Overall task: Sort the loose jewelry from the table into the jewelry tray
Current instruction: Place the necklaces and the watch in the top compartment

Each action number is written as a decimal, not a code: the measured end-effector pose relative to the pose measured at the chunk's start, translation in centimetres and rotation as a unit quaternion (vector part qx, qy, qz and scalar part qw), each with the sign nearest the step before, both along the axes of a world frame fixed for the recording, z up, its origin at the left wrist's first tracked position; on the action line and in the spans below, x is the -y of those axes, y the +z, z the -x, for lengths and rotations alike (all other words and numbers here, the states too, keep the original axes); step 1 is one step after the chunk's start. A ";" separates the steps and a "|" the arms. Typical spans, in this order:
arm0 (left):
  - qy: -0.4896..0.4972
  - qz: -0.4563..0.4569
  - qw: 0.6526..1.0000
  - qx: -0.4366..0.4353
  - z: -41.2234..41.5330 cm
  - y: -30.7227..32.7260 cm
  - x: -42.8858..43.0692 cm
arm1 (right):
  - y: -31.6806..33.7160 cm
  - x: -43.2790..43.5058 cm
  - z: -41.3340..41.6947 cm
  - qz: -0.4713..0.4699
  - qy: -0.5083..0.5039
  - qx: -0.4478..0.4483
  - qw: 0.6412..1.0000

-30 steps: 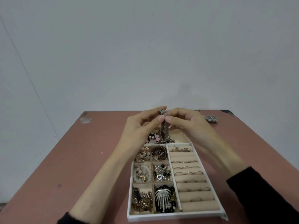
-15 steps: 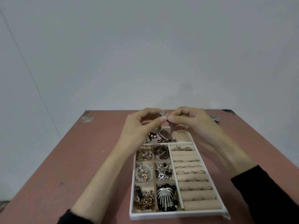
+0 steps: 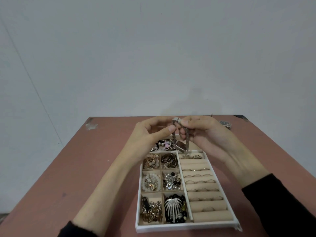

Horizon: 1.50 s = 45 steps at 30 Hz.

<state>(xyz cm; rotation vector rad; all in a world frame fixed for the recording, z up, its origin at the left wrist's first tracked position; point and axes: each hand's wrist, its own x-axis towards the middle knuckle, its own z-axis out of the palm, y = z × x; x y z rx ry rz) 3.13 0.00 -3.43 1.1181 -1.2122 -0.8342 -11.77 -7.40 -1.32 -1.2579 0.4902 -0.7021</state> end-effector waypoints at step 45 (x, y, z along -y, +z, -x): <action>0.207 -0.185 0.834 0.477 0.5 -1.7 5.4 | -4.4 4.2 1.0 0.423 -0.199 -0.437 0.768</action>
